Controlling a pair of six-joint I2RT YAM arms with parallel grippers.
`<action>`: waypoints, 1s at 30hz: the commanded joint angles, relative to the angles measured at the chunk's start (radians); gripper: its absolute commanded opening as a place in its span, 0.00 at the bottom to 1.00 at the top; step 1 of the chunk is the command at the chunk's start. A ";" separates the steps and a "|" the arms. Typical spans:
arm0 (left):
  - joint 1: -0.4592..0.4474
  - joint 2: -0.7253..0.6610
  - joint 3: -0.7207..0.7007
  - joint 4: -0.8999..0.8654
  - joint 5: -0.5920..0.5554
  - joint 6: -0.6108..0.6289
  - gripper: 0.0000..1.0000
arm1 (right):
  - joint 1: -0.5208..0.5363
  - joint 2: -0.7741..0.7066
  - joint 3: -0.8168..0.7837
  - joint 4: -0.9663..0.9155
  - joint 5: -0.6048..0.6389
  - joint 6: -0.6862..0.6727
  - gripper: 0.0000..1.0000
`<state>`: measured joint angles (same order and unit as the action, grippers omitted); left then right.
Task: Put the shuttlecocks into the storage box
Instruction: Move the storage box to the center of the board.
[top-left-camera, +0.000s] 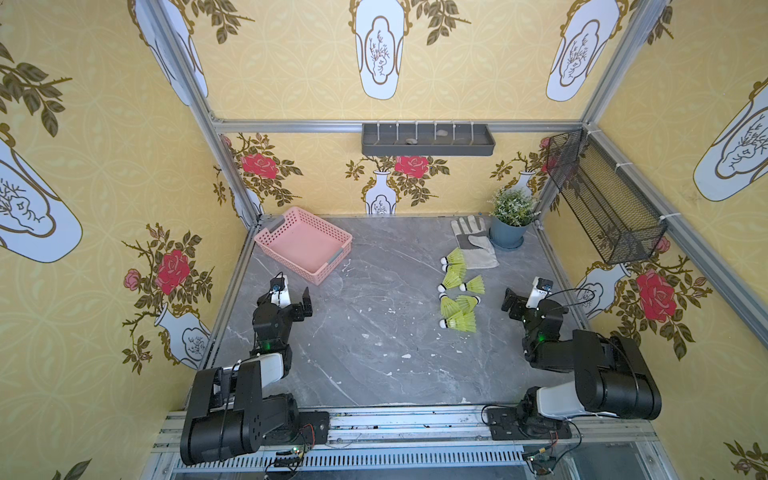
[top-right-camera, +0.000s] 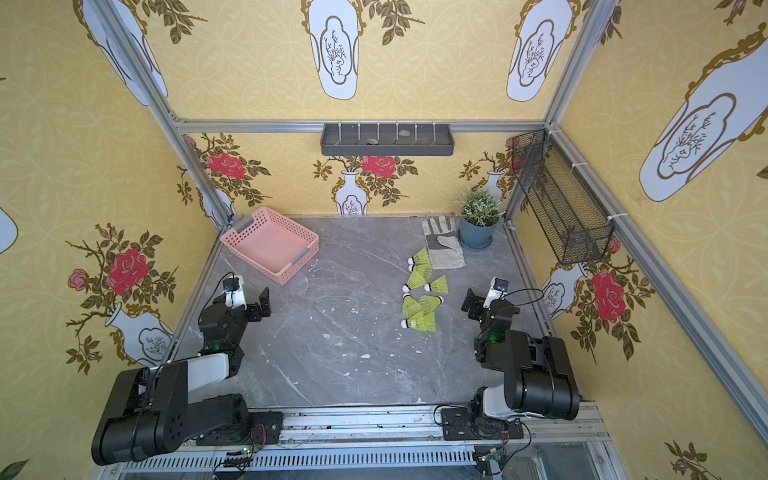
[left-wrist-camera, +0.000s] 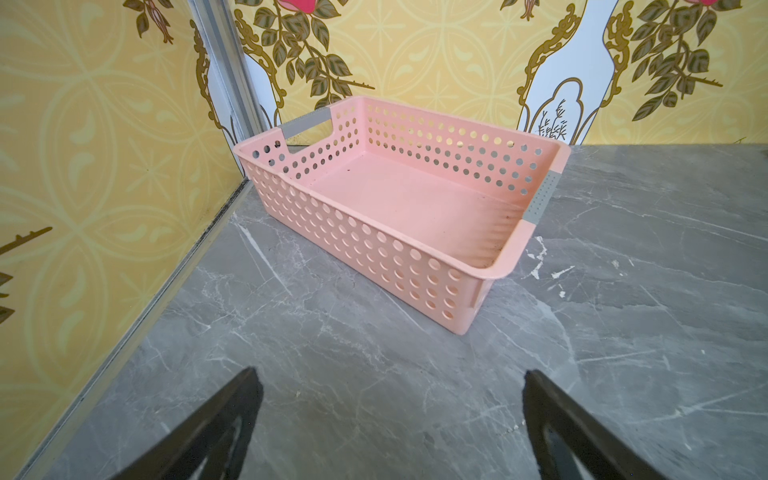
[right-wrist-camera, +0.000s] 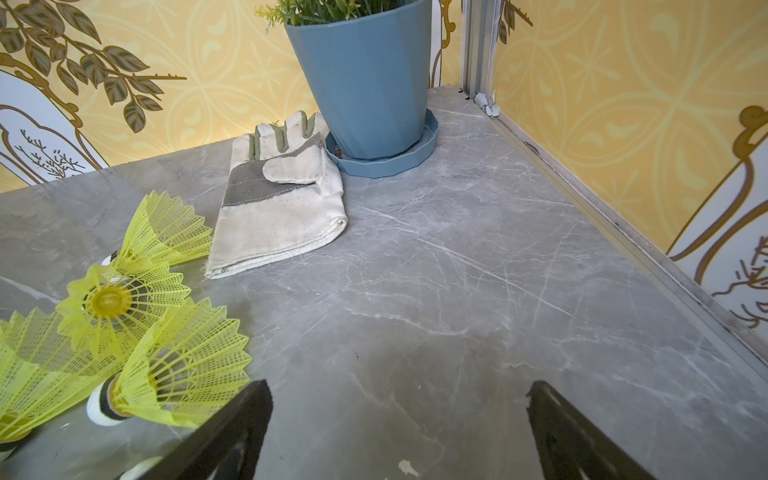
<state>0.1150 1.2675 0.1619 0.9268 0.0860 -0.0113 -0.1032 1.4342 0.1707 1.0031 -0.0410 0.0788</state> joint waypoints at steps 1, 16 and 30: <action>0.000 0.001 -0.001 0.017 0.002 -0.003 1.00 | 0.002 -0.003 0.001 0.039 0.004 0.000 0.97; 0.000 -0.558 -0.041 -0.388 -0.419 -0.252 1.00 | 0.120 -0.264 0.060 -0.274 0.294 0.012 0.98; 0.000 -0.200 0.440 -0.940 -0.166 -0.632 1.00 | 0.122 -0.304 0.127 -0.429 0.306 0.076 0.97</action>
<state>0.1150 0.9806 0.5179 0.1936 -0.1658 -0.5636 0.0158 1.1358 0.2890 0.5793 0.2462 0.1394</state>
